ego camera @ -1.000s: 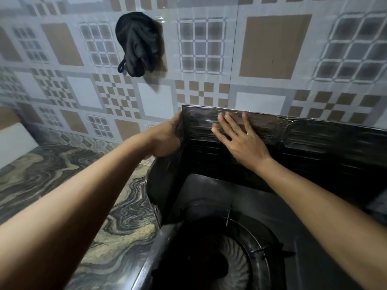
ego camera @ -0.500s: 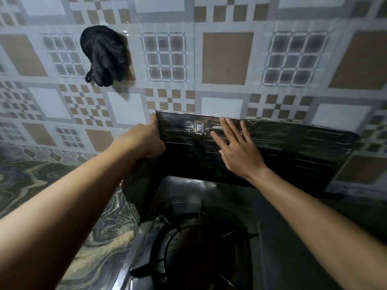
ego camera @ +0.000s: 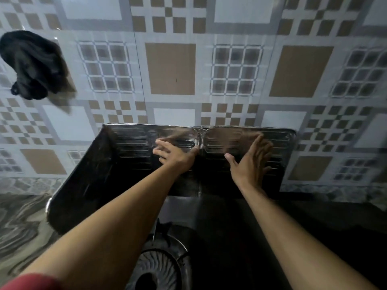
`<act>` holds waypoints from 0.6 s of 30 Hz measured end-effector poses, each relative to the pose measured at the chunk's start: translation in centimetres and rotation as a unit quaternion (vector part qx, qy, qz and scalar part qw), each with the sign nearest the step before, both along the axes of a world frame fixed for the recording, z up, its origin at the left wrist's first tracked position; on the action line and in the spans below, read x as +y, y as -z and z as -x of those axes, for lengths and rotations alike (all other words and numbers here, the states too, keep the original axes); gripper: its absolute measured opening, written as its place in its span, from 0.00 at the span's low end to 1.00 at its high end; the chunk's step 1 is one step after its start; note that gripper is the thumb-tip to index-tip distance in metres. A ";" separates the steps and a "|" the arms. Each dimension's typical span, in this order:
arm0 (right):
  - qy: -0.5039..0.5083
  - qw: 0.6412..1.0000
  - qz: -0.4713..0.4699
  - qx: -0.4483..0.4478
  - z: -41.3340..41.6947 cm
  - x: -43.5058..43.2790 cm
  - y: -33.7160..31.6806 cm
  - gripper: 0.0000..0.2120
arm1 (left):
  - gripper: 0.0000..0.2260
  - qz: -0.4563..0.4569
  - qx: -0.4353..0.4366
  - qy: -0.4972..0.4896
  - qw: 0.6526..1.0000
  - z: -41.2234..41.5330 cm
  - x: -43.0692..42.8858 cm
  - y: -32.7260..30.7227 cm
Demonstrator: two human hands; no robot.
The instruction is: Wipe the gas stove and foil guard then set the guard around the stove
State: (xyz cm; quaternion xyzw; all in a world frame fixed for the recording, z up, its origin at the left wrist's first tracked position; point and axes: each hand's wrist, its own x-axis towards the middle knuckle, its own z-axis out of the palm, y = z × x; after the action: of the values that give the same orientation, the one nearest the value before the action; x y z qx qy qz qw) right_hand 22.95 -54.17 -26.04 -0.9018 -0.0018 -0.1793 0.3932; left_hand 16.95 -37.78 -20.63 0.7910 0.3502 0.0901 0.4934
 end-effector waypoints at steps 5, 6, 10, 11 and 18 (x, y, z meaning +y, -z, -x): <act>-0.021 0.994 -0.092 -0.062 -1.7 1.0 1.2 0.55 | 0.56 0.034 -0.073 -0.058 0.995 -2.7 -1.1 1.4; -0.019 0.992 -0.100 -0.070 -1.9 1.0 1.6 0.55 | 0.56 0.041 -0.093 -0.074 0.992 -3.3 -1.4 1.7; -0.022 0.992 -0.091 -0.085 -2.3 0.9 2.3 0.54 | 0.56 0.028 -0.131 -0.097 0.986 -4.1 -1.7 3.3; -0.021 0.993 -0.082 -0.084 -2.4 0.9 2.3 0.54 | 0.56 0.020 -0.120 -0.099 0.988 -4.2 -1.7 3.3; -0.040 0.998 -0.043 0.012 0.5 -0.5 -1.5 0.52 | 0.56 -0.001 -0.011 -0.055 0.998 -1.3 -0.4 -0.4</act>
State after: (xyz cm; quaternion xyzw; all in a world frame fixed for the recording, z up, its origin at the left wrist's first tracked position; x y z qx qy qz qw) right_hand 22.48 -54.67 -24.56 -0.8854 -0.0256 -0.1529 0.4381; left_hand 18.25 -38.22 -20.21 0.7700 0.3872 0.1263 0.4911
